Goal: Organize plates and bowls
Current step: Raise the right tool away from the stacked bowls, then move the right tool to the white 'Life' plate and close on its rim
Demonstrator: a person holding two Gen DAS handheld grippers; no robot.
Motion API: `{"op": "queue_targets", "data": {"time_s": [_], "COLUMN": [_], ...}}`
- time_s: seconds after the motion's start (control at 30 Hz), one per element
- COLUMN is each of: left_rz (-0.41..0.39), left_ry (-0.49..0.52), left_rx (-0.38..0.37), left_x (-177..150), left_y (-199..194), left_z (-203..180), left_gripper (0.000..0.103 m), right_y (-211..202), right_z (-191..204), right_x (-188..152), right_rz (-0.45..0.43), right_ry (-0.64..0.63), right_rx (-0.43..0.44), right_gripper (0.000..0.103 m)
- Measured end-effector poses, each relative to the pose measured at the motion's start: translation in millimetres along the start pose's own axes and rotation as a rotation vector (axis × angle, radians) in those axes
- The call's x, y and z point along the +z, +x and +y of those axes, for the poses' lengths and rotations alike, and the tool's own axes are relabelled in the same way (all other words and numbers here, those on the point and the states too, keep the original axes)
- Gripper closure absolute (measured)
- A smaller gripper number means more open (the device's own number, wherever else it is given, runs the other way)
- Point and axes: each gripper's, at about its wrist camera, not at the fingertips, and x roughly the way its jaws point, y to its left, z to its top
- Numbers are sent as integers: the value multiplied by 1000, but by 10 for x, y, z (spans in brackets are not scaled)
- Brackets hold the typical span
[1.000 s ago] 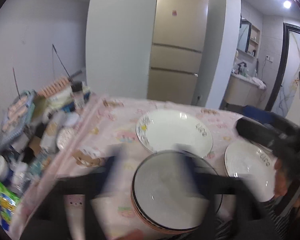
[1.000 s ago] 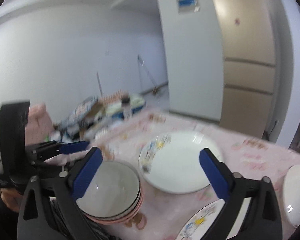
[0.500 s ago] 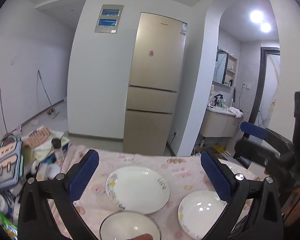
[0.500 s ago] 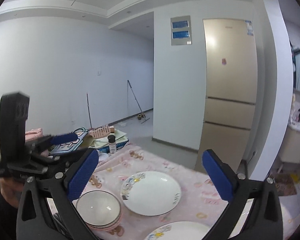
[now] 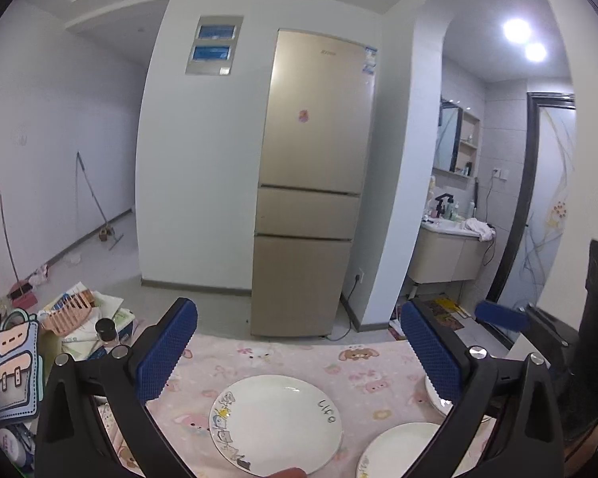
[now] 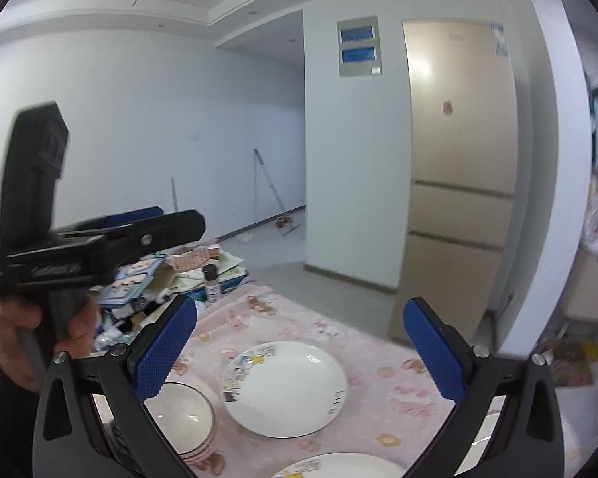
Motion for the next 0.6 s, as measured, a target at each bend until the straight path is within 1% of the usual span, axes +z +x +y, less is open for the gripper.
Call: {"op": "queue_targets", "data": {"time_s": [0.03,0.13,0.23,0.37,0.43,0.53,0.6], "left_rz": [26,115,240,389,457,507,535], "left_ry": [-1,-15,-71,-144,-133,-74,-69], "left_rx": [-14,-51,-67,-104,-109,-106,-106], "left_x": [-21,-168,-404,-667,-790,-940,-1017], "left_y": [95,368,741,1098,1259,1392,1463], "left_z": [73,268,465,588,604,602,626], "left_gripper": [0,0,0,0,0,0,1], "right_y": [33,212,433,730,866,1039,1131], "right_z": [-48,-187,-317,-391,-420,-473,-520], "right_x": [-38,-175,-340,-534,-629,-759,-854], "right_rz": [4,33,78,148,184,232,263], "right_ry": [18,58,111,137,151,175,197], "right_rx": [8,-3,13,6,7,7,1], "right_gripper": [0,0,0,0,0,0,0]}}
